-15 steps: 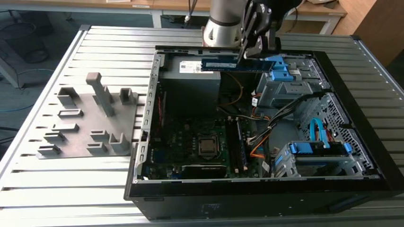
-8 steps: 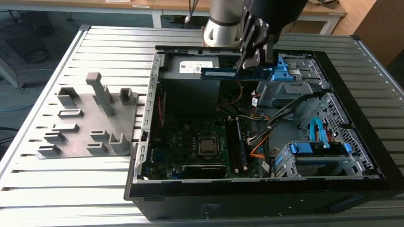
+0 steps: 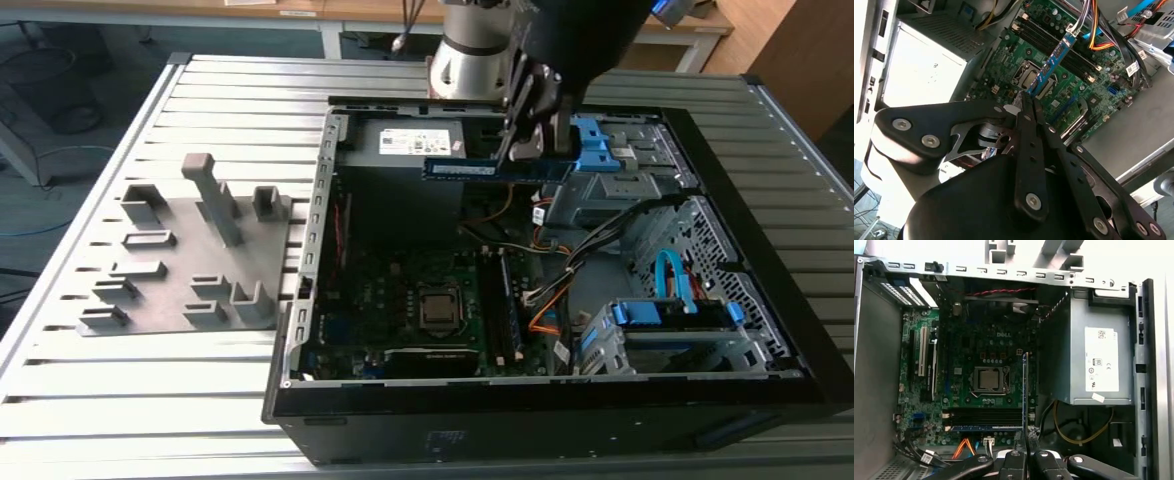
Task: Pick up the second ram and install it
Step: 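Pick up the second ram and move it above second insertion slot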
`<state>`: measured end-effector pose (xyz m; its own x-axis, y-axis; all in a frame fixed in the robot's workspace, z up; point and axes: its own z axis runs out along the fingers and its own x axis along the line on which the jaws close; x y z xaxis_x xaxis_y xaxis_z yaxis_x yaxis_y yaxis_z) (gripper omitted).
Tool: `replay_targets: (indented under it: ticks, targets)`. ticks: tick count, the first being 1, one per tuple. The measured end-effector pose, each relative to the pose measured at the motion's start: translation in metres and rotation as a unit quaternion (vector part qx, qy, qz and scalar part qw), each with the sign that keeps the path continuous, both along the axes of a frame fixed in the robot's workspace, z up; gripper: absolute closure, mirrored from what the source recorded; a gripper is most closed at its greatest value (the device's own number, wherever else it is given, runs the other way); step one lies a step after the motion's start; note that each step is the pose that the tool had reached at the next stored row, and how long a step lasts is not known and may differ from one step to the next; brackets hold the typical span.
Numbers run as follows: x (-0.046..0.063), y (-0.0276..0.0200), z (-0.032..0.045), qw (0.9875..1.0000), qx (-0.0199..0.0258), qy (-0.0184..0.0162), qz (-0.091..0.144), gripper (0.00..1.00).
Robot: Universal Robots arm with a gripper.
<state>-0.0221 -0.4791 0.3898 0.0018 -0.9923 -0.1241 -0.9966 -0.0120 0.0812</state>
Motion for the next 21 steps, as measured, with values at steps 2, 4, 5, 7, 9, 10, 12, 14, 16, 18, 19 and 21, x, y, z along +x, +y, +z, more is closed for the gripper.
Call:
replay_targets:
  ticks: [2,4,5,7,9,10,12,14,16,18,19,21]
  targets:
    - [0.000,-0.0001,-0.0034,1.0000,0.0000,0.0000,0.000,0.87]
    - [0.000,-0.0001,-0.0064,1.0000,-0.0001,0.0000,0.000,0.87]
    - [0.000,-0.0002,-0.0079,1.0000,-0.0001,0.0000,0.000,0.87]
    - [0.000,-0.0002,-0.0110,1.0000,0.0000,0.0000,0.000,0.87]
    - [0.000,-0.0002,-0.0139,1.0000,0.0000,0.0000,0.000,0.87]
    - [0.000,-0.0002,-0.0153,1.0000,0.0000,0.0000,0.000,0.87]
    - [0.000,-0.0002,-0.0181,1.0000,0.0000,0.0000,0.000,0.87]
    - [0.000,-0.0002,-0.0207,1.0000,-0.0001,0.0000,0.000,0.87]
    - [0.000,-0.0002,-0.0232,1.0000,-0.0001,0.0000,0.000,0.87]
    - [0.000,-0.0002,-0.0256,1.0000,0.0000,0.0000,0.000,0.87]
    - [0.000,-0.0002,-0.0268,1.0000,0.0000,0.0000,0.000,0.87]
    - [0.000,-0.0002,-0.0290,1.0000,0.0000,0.0000,0.000,0.87]
